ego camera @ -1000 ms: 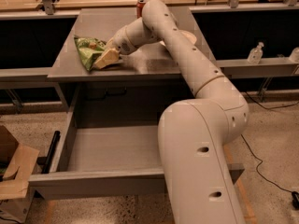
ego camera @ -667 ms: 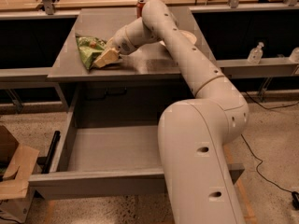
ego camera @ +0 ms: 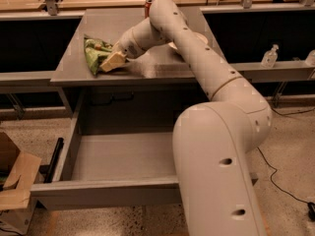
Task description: Place green jalapeno chip bag into top drawer
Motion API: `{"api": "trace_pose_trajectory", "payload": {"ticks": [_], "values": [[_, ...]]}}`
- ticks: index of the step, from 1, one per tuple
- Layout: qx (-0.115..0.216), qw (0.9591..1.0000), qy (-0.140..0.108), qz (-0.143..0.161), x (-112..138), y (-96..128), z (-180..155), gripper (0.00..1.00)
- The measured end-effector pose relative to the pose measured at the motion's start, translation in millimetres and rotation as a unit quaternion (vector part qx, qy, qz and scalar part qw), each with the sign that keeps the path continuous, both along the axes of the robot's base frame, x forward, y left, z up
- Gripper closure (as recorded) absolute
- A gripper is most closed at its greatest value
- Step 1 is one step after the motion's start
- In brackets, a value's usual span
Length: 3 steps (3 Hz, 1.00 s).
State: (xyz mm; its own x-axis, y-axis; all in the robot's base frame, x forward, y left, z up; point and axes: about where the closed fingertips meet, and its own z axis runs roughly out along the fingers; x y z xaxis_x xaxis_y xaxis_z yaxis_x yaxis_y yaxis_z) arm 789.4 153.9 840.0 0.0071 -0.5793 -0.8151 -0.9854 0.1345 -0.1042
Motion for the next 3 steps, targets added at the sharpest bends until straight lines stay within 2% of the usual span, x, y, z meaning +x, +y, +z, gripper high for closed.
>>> {"api": "trace_pose_trajectory", "payload": {"ticks": [1, 2, 3], "values": [[-0.014, 0.9993, 0.002, -0.036, -36, -32, 42, 1.00], [-0.025, 0.9973, 0.000, -0.069, -93, -58, 94, 1.00], [-0.059, 0.9957, 0.031, -0.065, -166, -68, 96, 1.00]]}}
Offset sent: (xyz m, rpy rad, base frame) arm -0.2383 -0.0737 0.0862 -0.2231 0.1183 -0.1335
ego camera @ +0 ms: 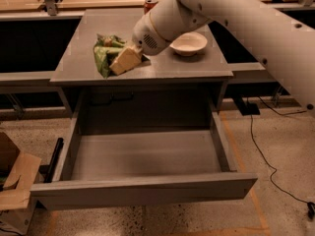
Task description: Place green jalapeno chip bag into top drawer
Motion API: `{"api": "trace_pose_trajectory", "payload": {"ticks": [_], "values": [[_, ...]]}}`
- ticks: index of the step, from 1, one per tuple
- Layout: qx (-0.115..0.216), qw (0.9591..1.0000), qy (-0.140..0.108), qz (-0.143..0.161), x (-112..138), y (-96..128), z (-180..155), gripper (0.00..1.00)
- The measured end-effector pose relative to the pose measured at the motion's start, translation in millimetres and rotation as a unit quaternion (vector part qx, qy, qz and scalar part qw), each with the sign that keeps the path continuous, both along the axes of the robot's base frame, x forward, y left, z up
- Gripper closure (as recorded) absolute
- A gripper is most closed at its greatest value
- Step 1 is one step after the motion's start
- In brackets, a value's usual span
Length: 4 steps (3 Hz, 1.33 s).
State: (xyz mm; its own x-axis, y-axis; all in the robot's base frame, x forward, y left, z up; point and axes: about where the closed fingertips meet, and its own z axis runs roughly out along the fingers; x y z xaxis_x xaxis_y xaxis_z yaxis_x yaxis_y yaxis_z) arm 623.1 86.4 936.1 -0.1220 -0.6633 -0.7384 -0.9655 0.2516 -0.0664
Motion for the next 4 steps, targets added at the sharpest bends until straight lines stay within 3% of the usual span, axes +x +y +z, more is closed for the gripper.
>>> {"api": "trace_pose_trajectory", "payload": {"ticks": [1, 2, 3, 4], "values": [[-0.019, 0.9983, 0.055, 0.002, -48, -10, -43, 1.00], [-0.028, 0.9938, 0.107, -0.011, -84, -28, -98, 1.00], [-0.046, 0.9880, 0.144, -0.029, -101, -52, -153, 0.83], [-0.049, 0.9849, 0.159, -0.048, -98, -73, -204, 0.59]]}}
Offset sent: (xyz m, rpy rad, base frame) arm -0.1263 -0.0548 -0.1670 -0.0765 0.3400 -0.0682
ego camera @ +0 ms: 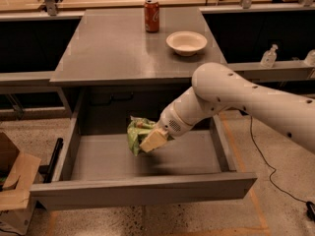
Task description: Place green jalapeno chip bag into top drawer
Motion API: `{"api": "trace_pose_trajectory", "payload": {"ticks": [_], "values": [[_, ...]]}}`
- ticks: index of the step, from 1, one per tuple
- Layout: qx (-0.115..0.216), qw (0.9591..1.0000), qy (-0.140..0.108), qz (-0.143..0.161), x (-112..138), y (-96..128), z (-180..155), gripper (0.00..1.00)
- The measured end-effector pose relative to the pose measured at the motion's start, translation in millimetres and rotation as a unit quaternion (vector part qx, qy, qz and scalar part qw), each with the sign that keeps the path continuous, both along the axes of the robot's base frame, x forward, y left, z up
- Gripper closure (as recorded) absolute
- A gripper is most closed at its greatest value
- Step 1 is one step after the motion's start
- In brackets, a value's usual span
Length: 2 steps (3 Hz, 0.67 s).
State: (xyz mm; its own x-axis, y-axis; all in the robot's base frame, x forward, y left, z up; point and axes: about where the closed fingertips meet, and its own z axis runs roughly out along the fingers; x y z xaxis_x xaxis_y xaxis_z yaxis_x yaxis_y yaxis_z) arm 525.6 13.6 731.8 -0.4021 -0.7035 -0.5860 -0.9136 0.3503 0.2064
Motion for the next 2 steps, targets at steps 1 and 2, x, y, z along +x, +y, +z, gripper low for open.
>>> {"api": "trace_pose_trajectory", "payload": {"ticks": [1, 2], "values": [[-0.003, 0.9999, 0.000, -0.012, 7.2, -9.9, -26.2, 0.36], [-0.003, 0.9999, 0.000, -0.011, 6.7, -8.0, -27.6, 0.05]]}}
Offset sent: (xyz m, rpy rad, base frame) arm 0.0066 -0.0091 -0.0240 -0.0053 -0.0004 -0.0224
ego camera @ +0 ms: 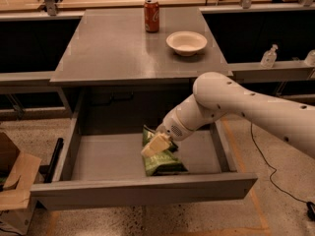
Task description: Place green jalapeno chip bag into top drawer
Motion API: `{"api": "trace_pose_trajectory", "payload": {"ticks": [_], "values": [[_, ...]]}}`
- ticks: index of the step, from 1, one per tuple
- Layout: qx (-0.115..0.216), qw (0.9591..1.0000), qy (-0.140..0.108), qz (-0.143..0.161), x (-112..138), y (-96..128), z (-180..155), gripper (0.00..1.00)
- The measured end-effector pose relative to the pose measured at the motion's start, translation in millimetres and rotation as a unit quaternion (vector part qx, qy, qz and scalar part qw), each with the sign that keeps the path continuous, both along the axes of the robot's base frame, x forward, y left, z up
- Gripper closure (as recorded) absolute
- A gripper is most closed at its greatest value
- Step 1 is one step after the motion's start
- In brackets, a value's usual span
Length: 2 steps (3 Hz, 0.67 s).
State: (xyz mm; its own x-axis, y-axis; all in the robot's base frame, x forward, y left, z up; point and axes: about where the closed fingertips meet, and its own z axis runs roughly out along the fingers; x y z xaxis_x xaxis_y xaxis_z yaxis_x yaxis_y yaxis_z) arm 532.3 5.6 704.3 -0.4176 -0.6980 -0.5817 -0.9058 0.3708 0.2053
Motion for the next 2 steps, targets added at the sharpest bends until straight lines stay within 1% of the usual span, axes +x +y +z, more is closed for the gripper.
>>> {"api": "trace_pose_trajectory", "payload": {"ticks": [1, 2], "values": [[0.000, 1.0000, 0.000, 0.001, -0.4, 0.6, -0.4, 0.00], [0.000, 1.0000, 0.000, 0.001, -0.4, 0.7, -0.4, 0.00]]}}
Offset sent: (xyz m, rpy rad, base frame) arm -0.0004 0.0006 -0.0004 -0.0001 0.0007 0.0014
